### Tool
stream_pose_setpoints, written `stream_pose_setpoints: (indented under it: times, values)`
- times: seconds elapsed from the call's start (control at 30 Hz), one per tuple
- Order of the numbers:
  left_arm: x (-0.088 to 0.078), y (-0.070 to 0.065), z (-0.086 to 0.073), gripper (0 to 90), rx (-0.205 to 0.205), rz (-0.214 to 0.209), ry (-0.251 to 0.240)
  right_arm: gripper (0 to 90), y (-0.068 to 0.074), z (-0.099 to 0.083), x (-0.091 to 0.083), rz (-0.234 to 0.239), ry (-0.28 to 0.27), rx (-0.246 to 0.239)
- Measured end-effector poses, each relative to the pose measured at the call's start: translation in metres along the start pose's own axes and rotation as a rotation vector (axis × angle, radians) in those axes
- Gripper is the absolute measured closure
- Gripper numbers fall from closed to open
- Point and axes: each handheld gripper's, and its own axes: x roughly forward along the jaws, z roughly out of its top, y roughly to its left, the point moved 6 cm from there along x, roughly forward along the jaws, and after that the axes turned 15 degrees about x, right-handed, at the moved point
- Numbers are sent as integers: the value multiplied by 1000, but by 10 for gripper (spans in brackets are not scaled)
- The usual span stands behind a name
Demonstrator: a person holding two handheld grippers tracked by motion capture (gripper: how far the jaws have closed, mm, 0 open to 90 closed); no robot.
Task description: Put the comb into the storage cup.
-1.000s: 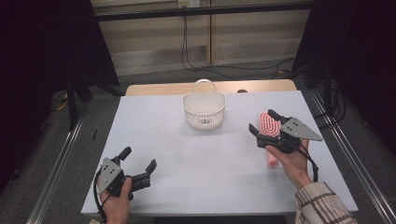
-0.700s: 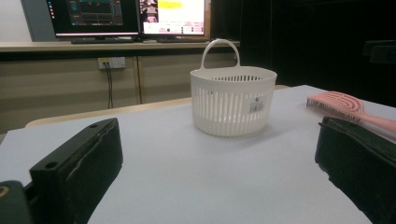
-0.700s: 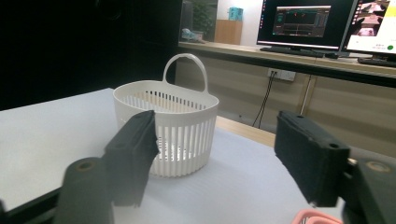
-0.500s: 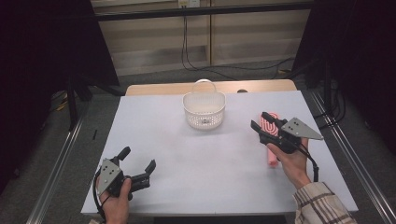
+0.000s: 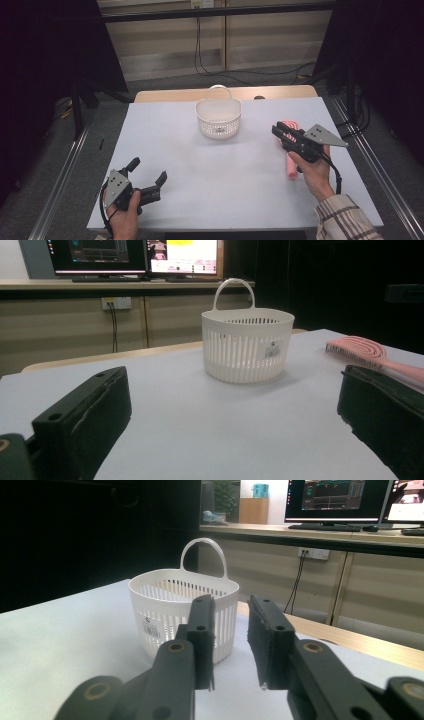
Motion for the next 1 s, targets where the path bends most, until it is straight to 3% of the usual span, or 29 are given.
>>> stream_pose_setpoints:
  times: [0.23,0.27,0.47,0.6,0.67,0.73,0.9,1.0]
  values:
    - [1,-1,-1,10,-10,-5,9,878,2,-1,0,14,34,-29]
    - [0,0,-1,10,-9,-5,7,885,3,-1,-1,29,38,-6]
    - [0,0,-1,10,-8,-6,8,900,4,-1,-2,15,76,-27]
    - [0,0,-1,10,-8,-3,10,900,4,-1,-4,18,102,-14]
    - [0,0,-1,10,-8,0,12,900,4,0,-5,12,152,16]
    - [1,0,-1,10,-8,3,13,900,4,1,-5,-10,183,5]
    - [1,0,-1,10,-15,6,10,900,7,1,-6,-6,233,8]
    - [1,1,-1,10,-13,3,12,900,8,-2,-5,-18,313,16]
